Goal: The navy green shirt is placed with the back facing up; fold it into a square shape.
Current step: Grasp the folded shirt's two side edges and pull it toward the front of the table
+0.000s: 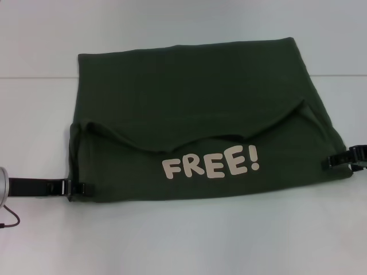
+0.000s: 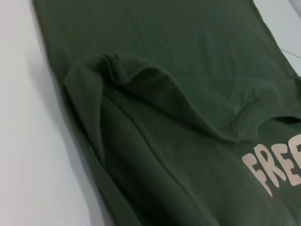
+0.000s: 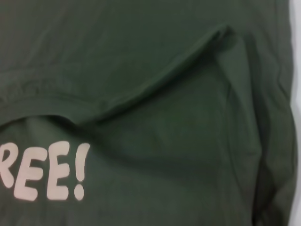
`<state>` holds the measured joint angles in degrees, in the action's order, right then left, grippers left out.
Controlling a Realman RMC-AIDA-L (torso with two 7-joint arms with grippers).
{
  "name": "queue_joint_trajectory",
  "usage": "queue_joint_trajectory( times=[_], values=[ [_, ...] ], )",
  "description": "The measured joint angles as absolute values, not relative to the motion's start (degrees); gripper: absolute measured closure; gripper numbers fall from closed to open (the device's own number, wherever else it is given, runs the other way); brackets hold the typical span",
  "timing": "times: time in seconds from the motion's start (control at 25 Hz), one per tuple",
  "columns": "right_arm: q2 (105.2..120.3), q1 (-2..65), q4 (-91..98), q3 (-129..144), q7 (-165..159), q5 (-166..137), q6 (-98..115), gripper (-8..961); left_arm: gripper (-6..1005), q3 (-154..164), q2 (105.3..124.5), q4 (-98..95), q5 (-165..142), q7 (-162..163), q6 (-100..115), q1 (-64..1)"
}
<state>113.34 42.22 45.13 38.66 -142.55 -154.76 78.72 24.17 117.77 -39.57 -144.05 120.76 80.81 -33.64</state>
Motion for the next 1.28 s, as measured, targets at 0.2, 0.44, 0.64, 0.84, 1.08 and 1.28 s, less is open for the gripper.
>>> queue_joint_trajectory(
  times=[0.2, 0.44, 0.64, 0.84, 1.08, 1.28],
  values=[
    [113.72, 42.9, 44.6, 39.8, -142.3, -154.5, 77.1, 88, 958, 24.2, 117.74, -39.6, -144.1, 120.8, 81.0, -33.7],
    [114.08, 43.0, 43.7, 40.2, -142.2, -154.5, 75.3, 102, 958, 24.2, 117.83, -39.5, -144.1, 120.8, 81.1, -33.8],
    [114.39, 43.1, 42.7, 40.9, -142.1, -154.5, 74.0, 114, 958, 24.2, 117.94, -39.5, -144.1, 120.8, 81.1, -33.8],
    [115.16, 43.0, 43.0, 41.1, -140.2, -154.8, 73.8, 126, 957, 24.2, 117.89, -39.5, -143.9, 120.8, 81.2, -33.8],
    [115.14, 43.0, 43.1, 41.2, -140.2, -154.7, 73.8, 228, 957, 24.2, 117.86, -39.5, -143.9, 120.8, 81.3, -33.9],
    [115.08, 43.0, 43.1, 41.2, -140.2, -154.6, 73.8, 439, 957, 24.0, 117.78, -39.5, -143.8, 120.9, 81.3, -33.9]
  ],
)
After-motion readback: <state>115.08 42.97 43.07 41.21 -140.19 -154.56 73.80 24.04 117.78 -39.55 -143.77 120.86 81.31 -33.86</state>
